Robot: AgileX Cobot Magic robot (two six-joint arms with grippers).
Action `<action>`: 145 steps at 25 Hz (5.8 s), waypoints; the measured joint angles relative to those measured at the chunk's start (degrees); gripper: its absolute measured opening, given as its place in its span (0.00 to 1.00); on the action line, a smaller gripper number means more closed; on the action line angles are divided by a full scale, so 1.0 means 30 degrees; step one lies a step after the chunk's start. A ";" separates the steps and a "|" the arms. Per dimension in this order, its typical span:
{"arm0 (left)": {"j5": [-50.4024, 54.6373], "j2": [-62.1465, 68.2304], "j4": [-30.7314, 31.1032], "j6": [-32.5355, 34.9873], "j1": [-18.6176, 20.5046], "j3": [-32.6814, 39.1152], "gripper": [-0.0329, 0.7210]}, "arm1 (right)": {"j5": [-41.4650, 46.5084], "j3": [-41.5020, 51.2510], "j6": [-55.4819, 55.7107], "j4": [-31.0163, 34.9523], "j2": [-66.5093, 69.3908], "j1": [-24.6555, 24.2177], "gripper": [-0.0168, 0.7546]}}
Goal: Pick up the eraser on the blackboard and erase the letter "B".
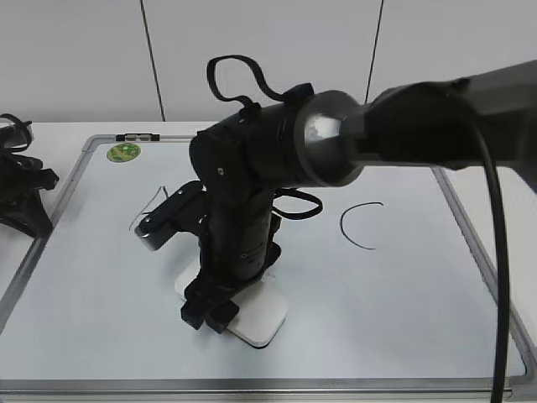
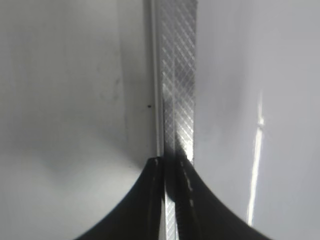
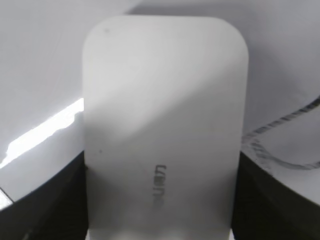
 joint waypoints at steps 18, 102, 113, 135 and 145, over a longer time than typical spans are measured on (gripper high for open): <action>0.0000 0.0030 -0.0122 0.0000 0.0000 0.0000 0.09 | -0.0105 0.0000 0.0252 -0.0416 0.0030 -0.0516 0.71; 0.0012 0.0042 0.0145 0.0000 0.0000 -0.0040 0.09 | 0.5589 -0.6372 0.0579 -0.1046 -0.1996 -0.5289 0.71; 0.0012 0.0042 0.0189 0.0000 0.0000 -0.0040 0.09 | 0.5772 -0.6372 0.2682 -0.1185 -0.2670 -1.0924 0.71; 0.0043 0.0042 0.0189 0.0000 0.0000 -0.0040 0.09 | 0.0633 0.1004 0.5250 -0.0082 -0.2564 -1.3489 0.71; 0.0053 0.0042 0.0189 0.0000 0.0000 -0.0040 0.09 | -0.0067 0.1274 0.4961 0.0413 -0.1466 -1.4010 0.71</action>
